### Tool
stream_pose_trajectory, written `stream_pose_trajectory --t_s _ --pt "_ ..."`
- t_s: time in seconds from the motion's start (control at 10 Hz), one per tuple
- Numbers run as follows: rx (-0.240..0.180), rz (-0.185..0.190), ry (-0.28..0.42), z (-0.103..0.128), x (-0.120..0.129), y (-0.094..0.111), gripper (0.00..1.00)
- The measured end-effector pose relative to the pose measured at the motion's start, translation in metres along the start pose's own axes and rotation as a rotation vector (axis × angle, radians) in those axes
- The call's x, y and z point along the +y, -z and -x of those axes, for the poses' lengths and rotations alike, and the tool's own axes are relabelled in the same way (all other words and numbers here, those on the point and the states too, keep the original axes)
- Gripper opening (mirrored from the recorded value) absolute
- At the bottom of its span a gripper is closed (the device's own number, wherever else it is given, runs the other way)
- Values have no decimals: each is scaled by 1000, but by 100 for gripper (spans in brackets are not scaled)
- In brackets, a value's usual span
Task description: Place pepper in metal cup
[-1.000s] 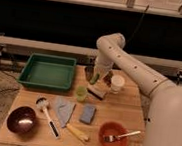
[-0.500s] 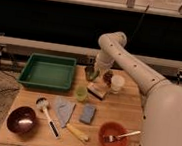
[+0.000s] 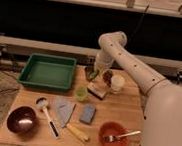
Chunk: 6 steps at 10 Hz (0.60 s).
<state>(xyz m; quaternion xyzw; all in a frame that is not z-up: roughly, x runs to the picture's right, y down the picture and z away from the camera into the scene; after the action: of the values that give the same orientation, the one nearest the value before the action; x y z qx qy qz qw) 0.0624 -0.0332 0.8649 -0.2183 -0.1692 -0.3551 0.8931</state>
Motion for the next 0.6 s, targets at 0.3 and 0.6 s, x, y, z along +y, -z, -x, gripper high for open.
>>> stream_pose_trajectory --t_s 0.3,0.6 --pt "15 -63 17 -24 -25 -1 0" --pt "31 -98 21 -45 -40 -11 0"
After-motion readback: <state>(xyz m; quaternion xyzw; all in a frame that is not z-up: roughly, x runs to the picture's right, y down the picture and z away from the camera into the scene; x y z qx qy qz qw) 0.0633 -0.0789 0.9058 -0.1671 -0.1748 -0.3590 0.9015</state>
